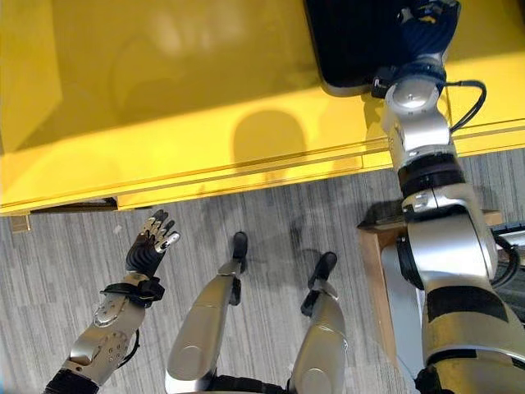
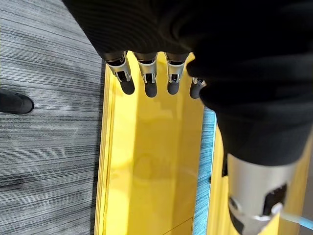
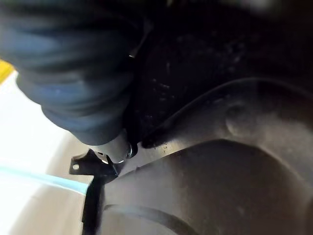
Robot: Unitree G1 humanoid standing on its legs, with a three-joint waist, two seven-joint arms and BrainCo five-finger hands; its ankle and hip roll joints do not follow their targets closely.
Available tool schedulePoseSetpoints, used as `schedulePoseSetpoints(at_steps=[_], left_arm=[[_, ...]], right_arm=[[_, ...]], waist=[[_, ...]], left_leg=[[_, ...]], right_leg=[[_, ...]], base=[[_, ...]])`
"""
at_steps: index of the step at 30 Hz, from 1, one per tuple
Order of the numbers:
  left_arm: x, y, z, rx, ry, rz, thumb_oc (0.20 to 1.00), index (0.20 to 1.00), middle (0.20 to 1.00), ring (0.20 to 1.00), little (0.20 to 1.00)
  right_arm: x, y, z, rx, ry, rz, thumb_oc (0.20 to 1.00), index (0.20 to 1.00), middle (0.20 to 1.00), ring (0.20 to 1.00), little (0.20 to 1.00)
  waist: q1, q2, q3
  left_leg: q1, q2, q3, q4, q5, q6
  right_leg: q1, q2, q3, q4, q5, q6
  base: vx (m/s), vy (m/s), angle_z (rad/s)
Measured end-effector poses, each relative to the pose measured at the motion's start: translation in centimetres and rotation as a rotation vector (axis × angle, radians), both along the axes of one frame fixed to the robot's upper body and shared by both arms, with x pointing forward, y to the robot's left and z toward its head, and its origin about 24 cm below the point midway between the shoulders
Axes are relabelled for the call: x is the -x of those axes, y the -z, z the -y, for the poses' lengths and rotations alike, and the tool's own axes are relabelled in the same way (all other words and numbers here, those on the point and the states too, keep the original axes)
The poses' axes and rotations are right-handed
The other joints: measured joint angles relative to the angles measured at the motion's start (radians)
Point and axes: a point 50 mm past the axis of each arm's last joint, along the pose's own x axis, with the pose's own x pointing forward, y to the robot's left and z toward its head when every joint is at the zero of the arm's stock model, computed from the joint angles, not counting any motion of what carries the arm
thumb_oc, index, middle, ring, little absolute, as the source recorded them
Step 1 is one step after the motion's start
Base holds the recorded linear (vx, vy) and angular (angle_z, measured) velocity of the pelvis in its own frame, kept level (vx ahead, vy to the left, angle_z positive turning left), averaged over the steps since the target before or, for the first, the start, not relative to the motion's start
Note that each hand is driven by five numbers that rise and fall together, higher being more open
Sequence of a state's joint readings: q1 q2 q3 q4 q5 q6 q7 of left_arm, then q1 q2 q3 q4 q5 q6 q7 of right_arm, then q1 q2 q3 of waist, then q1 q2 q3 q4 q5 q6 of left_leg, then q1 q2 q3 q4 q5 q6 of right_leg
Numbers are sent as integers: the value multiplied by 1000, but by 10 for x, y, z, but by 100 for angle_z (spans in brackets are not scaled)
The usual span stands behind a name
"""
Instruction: Move parts from the plastic box to the shelf.
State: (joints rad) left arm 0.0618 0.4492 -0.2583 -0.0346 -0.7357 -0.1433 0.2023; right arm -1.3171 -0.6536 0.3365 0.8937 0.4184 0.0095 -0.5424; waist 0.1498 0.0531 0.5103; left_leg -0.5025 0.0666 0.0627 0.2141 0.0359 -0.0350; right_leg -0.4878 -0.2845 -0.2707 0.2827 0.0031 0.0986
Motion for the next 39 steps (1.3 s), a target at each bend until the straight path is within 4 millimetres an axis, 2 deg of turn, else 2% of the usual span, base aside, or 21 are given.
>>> schedulePoseSetpoints(at_steps=[10, 13, 17, 31, 39], left_arm=[[-2, -4, 0, 14, -8, 24, 1000, 1000, 1000, 1000, 1000], [-3, -4, -1, 24, -22, 22, 1000, 1000, 1000, 1000, 1000], [-7, -9, 0, 33, -27, 40, 1000, 1000, 1000, 1000, 1000], [-9, -12, -1, 36, -43, 58, 1000, 1000, 1000, 1000, 1000], [-9, -12, -2, 38, -48, 56, 1000, 1000, 1000, 1000, 1000]], right_arm=[[-2, -11, -8, 93, -17, -20, 200, 200, 200, 200, 200], [-1, -23, -7, 79, -11, 0, 200, 200, 200, 200, 200], [-2, -19, 3, 1, 6, -24, 200, 200, 200, 200, 200], [-3, -16, 17, -86, 39, -42, 200, 200, 200, 200, 200], [-3, -16, 16, -95, 36, -44, 200, 200, 200, 200, 200]], waist=[[5, -13, 7], [7, -14, 7], [15, -14, 7], [31, -12, 7], [32, -12, 6]], left_leg=[[-16, 1, -18, -1, 7, -3], [-32, 0, -22, -1, 12, -2], [-32, -1, -23, 0, 12, -1], [-32, -2, -25, 2, 16, -2], [-32, -3, -26, 1, 18, -2]], right_leg=[[-3, 1, -18, 2, -2, -2], [-18, 0, -20, 4, -1, -2], [-18, 0, -20, 6, -1, -2], [-18, -2, -20, 9, -1, -3], [-18, -2, -20, 11, -1, -3]], base=[[9, -6, 4], [20, 10, 4], [0, 0, 0], [0, 0, 0], [0, 0, 0]])
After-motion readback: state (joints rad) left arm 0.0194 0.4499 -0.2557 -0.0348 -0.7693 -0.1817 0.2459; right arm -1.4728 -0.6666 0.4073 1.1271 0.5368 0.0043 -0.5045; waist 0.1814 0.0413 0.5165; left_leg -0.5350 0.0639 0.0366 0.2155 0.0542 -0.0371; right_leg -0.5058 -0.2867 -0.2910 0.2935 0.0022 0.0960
